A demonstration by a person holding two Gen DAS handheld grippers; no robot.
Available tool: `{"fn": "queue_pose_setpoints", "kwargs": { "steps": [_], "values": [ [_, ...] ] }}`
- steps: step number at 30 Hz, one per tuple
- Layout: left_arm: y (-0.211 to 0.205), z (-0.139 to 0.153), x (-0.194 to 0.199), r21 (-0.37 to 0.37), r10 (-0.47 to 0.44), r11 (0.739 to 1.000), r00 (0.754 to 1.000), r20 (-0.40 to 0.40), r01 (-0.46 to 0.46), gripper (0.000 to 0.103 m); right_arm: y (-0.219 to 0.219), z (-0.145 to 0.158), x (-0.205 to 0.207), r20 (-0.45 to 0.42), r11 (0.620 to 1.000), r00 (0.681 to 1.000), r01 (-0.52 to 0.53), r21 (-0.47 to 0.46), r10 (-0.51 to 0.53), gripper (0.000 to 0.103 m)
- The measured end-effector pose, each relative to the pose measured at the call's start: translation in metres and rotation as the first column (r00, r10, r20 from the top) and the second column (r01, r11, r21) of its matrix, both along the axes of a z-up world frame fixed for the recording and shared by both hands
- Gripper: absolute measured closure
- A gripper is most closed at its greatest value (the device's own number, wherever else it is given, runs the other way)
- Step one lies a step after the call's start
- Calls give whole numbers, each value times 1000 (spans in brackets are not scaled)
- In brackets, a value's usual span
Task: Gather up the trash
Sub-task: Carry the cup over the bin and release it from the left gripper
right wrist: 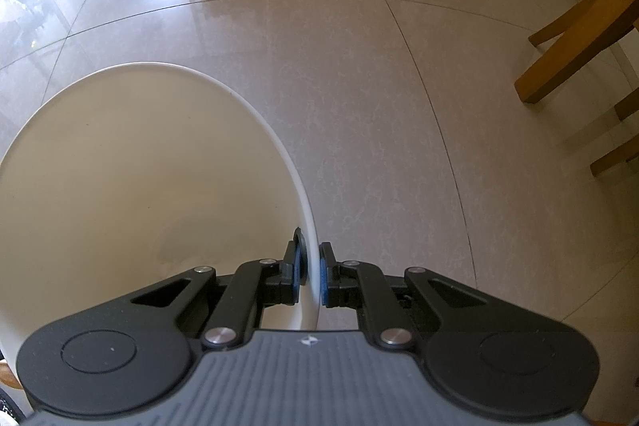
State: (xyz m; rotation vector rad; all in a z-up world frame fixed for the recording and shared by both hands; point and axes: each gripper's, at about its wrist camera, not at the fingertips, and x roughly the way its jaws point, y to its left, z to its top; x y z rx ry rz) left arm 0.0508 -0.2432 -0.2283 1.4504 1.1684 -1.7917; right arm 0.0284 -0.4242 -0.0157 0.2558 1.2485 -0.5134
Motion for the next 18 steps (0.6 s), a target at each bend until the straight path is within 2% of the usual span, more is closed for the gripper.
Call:
{"fn": "queue_pose_setpoints", "kwargs": {
  "steps": [5,10,14,18],
  "values": [
    [-4,32,-12,-24,-50,999,996,-74,48,31,-2,0,0,2,1000,1000,1,5,-1,92],
    [2,84,-30,-75,-174,984,975,-140,164,31,-4,0,0,3,1000,1000,3,7,-3,92],
    [7,142,-50,-124,-303,951,934,-192,283,31,-5,-1,0,2,1000,1000,5,10,-5,92],
    [13,206,-68,-189,-422,904,868,-261,382,31,-5,-2,1,-1,1000,1000,4,8,-4,92]
  ]
}}
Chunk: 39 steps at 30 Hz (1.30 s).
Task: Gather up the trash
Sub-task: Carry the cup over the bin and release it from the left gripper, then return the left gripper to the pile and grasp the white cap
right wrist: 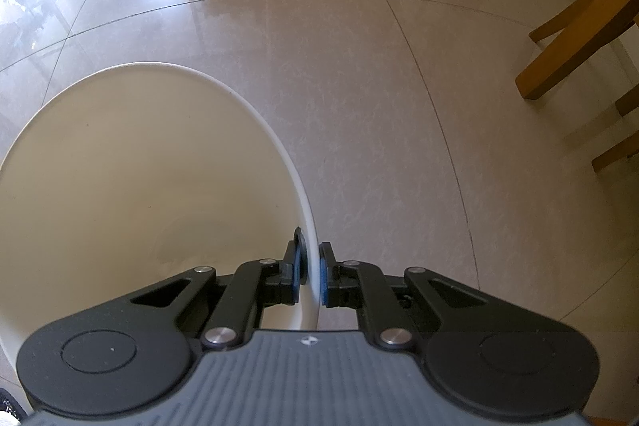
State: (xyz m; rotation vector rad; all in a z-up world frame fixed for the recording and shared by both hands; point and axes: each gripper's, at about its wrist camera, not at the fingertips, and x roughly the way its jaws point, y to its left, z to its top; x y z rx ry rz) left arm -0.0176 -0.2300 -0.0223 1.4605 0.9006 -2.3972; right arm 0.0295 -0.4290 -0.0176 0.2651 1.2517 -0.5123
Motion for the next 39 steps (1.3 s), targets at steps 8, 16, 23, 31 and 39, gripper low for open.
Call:
{"fn": "queue_pose_setpoints", "kwargs": {
  "steps": [8,16,23,31,39],
  "values": [
    [34,97,-43,-74,-202,978,967,-157,193,31,0,-2,0,-2,1000,1000,0,-3,0,92],
    [73,121,-89,-80,-251,968,939,-235,238,20,0,-3,-2,-4,1000,1000,-5,-6,5,92],
    [71,115,-90,-93,-225,974,941,-254,208,12,0,-3,-3,-2,1000,1000,-5,-2,5,92],
    [56,97,-63,-134,-301,952,928,-220,277,9,1,-3,-2,-4,1000,1000,-9,-10,9,91],
    [27,52,-34,-110,-206,976,965,-160,190,8,3,-2,-2,-5,1000,1000,-11,-13,11,91]
  ]
}}
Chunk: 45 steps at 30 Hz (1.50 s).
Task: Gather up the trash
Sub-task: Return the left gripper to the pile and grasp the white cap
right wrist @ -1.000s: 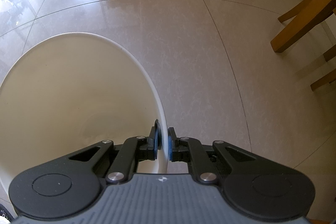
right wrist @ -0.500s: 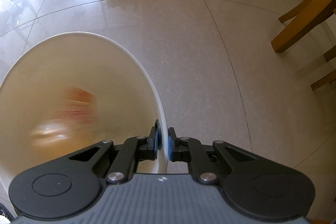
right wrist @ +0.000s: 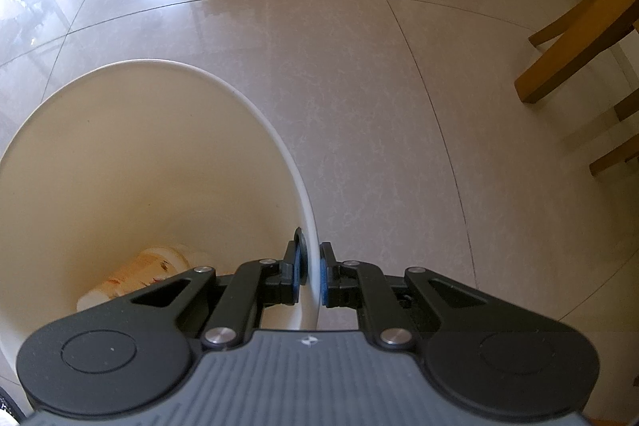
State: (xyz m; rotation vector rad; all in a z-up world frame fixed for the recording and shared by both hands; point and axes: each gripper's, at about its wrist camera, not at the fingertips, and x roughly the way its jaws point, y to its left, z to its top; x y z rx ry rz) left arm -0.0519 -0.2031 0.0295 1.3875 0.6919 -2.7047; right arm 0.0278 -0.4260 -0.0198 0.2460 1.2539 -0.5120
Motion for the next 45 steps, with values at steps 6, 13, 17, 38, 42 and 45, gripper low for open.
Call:
{"fn": "queue_pose_setpoints", "kwargs": {
  "steps": [6,13,17,38,42,45],
  "values": [
    [-30,-44,27,3,73,997,996,54,-73,8,0,0,0,1,1000,1000,2,1,-2,91],
    [-62,-111,54,2,149,988,971,185,-152,8,0,0,0,-1,1000,1000,-1,-2,1,91],
    [-83,-157,72,23,220,972,941,258,-233,8,1,0,0,-4,1000,1000,-5,-9,5,91],
    [-138,-308,86,55,344,906,806,482,-420,48,7,0,-2,-6,1000,1000,-6,-24,6,91],
    [-138,-318,84,50,352,902,798,489,-429,49,10,0,-1,-11,999,1000,-10,-32,10,91],
    [-136,-322,81,39,347,908,801,489,-417,50,11,1,-1,-12,999,1000,-12,-37,11,91]
  ]
}}
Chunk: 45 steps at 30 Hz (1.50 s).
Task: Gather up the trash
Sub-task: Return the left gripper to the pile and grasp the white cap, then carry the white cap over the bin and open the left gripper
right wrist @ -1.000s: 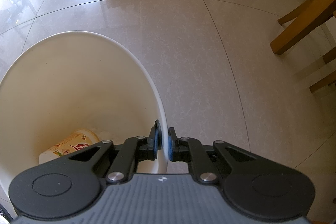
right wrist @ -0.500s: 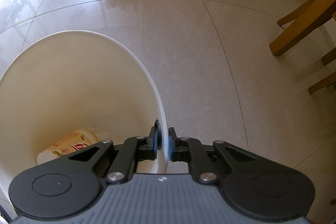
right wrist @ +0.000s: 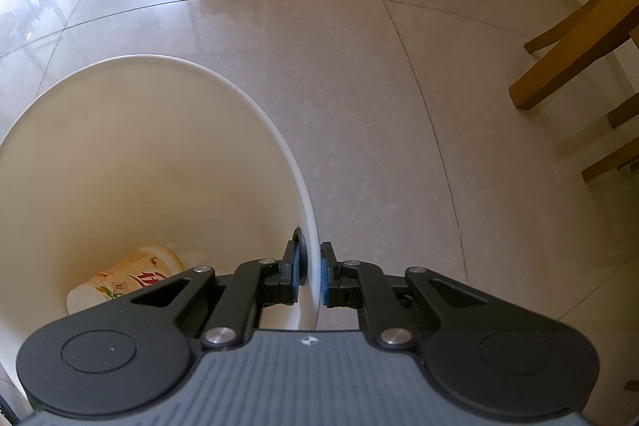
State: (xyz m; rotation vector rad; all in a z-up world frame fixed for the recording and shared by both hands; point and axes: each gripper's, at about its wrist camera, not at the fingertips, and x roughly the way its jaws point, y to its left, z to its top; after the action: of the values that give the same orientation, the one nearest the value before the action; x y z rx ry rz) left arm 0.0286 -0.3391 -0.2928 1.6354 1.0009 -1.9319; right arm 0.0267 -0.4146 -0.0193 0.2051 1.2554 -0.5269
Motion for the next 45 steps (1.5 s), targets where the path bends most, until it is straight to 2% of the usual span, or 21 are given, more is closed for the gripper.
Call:
{"fn": "queue_pose_setpoints", "kwargs": {
  "steps": [1,5,7,15,19,22,27,31,38,42,45],
  "values": [
    [1,-1,-1,-4,-3,1000,1000,1,3,55,0,0,0,0,1000,1000,-1,-2,1,91],
    [2,-4,-2,-17,0,1000,1000,10,0,61,2,0,-2,-2,1000,1000,0,-4,0,91],
    [2,-4,-2,-23,8,1000,1000,14,-7,69,2,0,-1,-4,1000,1000,-1,-7,1,91],
    [4,6,-3,-47,0,999,1000,12,0,70,0,1,0,-5,1000,1000,-4,-8,4,90],
    [8,24,-6,-51,-22,998,1000,19,23,70,-2,0,2,-7,1000,1000,-4,-10,4,90],
    [10,46,-9,-68,-42,997,999,-11,41,70,-2,1,3,-10,1000,1000,-4,-13,4,90],
    [22,88,-21,-89,-173,982,983,-63,167,70,-4,1,3,-2,1000,1000,7,0,-7,90],
    [44,134,-30,-132,-312,946,944,-107,297,70,-3,1,1,2,1000,1000,7,1,-7,91],
    [73,222,-47,-160,-465,884,863,-197,440,70,-3,1,3,-1,1000,1000,6,-6,-6,90],
    [92,281,-52,-181,-546,838,798,-255,515,70,-4,1,3,0,1000,1000,6,-5,-6,90],
    [109,323,-59,-208,-595,803,741,-311,558,70,-5,0,4,2,1000,1000,10,-1,-10,90]
  ]
}}
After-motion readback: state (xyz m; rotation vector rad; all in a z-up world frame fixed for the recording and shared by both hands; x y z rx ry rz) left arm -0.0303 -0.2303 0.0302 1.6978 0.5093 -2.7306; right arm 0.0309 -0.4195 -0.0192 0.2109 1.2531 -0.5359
